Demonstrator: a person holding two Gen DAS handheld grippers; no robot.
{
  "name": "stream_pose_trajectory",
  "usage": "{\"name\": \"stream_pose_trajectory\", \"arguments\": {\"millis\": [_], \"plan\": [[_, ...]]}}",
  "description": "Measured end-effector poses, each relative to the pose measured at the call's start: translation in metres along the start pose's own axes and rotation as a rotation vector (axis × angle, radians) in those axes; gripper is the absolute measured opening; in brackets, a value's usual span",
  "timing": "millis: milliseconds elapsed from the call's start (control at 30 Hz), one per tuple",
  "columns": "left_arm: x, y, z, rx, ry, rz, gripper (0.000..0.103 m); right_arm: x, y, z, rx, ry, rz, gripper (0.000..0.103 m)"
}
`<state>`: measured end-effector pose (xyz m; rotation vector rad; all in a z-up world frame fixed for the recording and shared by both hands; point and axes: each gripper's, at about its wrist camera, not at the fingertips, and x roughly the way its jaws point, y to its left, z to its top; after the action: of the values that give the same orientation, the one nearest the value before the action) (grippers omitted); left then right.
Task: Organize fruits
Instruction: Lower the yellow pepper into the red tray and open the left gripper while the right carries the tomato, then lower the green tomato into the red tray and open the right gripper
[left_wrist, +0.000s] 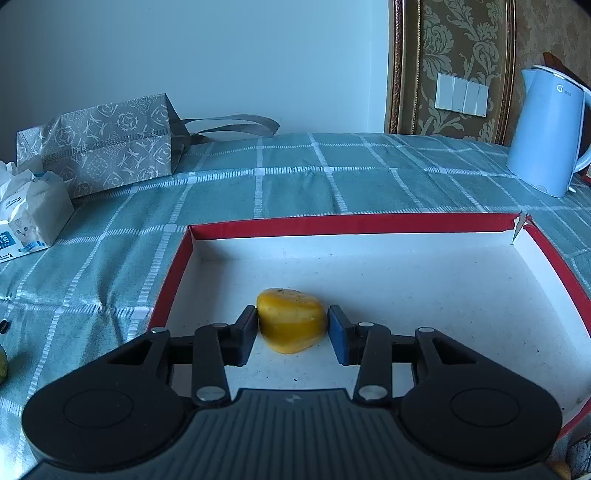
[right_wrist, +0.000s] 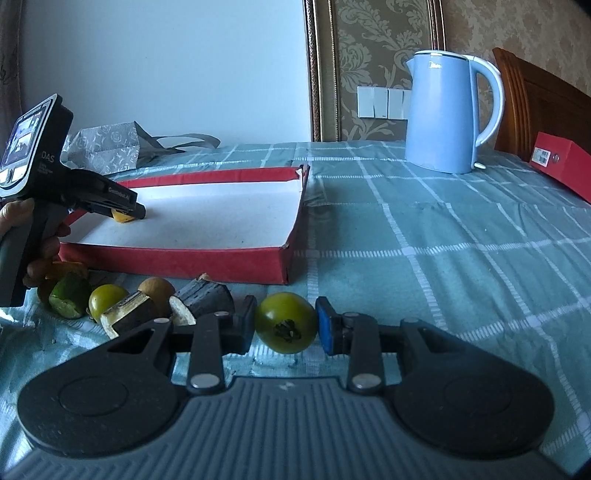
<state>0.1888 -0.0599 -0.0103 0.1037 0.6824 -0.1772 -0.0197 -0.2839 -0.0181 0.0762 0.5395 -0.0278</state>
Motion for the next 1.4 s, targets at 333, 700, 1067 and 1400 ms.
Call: {"name": "stream_pose_trajectory", "arguments": {"millis": [333, 700, 1067, 1400], "plan": [[-0.053, 0.001, -0.019, 0.038, -0.163, 0.132, 0.07, 0.0, 0.0, 0.0, 0.0, -0.003, -0.008, 0.032], [-0.128, 0.021, -0.083, -0.025, -0.253, -0.014, 0.077, -0.009, 0.012, 0.003, -0.029, -0.056, -0.025, 0.032], [-0.115, 0.029, -0.091, -0.061, -0.164, -0.099, 0.077, 0.039, 0.068, 0.073, -0.136, -0.09, -0.027, 0.032], [-0.114, 0.032, -0.092, -0.083, -0.14, -0.128, 0.077, 0.135, 0.078, 0.099, -0.086, 0.136, -0.081, 0.032]]}}
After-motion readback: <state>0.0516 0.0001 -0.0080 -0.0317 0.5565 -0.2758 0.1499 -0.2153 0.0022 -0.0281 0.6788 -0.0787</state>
